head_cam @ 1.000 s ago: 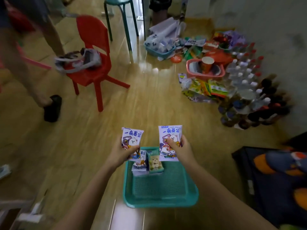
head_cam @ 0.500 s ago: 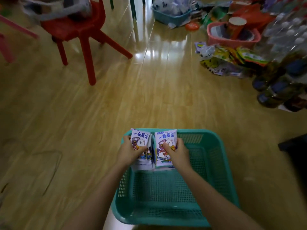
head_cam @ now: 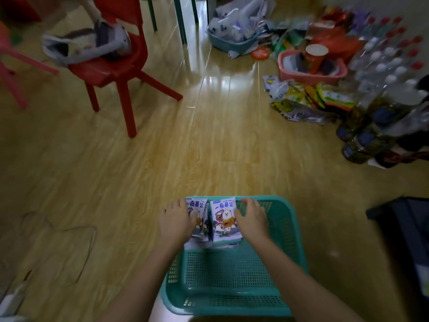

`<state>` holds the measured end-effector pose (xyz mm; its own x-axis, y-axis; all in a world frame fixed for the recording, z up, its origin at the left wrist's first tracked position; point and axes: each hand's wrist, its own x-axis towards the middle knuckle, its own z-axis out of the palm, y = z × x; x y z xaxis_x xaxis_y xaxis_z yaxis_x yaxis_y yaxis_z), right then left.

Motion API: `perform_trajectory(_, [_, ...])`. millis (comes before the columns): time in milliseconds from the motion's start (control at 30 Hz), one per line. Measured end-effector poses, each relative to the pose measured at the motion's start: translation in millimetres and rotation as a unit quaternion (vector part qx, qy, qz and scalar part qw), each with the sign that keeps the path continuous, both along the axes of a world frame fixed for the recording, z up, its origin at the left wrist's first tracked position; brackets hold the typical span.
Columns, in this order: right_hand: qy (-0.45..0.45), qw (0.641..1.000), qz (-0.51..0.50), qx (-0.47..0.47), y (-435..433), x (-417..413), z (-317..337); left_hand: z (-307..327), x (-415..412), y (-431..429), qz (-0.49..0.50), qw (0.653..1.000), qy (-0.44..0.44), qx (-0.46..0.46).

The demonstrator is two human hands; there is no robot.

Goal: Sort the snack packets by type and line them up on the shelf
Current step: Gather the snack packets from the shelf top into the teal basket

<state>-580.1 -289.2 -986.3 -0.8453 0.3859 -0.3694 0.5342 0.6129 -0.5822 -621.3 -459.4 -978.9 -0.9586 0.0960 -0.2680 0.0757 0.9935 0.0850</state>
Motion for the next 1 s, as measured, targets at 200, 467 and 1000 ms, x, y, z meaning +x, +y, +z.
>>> perform_trajectory(200, [0.046,0.998,0.033,-0.002,56,1,205,219,-21,51,-0.042,0.996,0.065,0.049])
perform_trajectory(467, [0.17,0.97,0.058,0.162,166,35,584,582,-27,149,-0.172,0.971,0.143,0.088])
perform_trajectory(1000, [0.207,0.868,-0.242,0.381,255,340,993,992,156,329,-0.471,0.789,0.3,0.255])
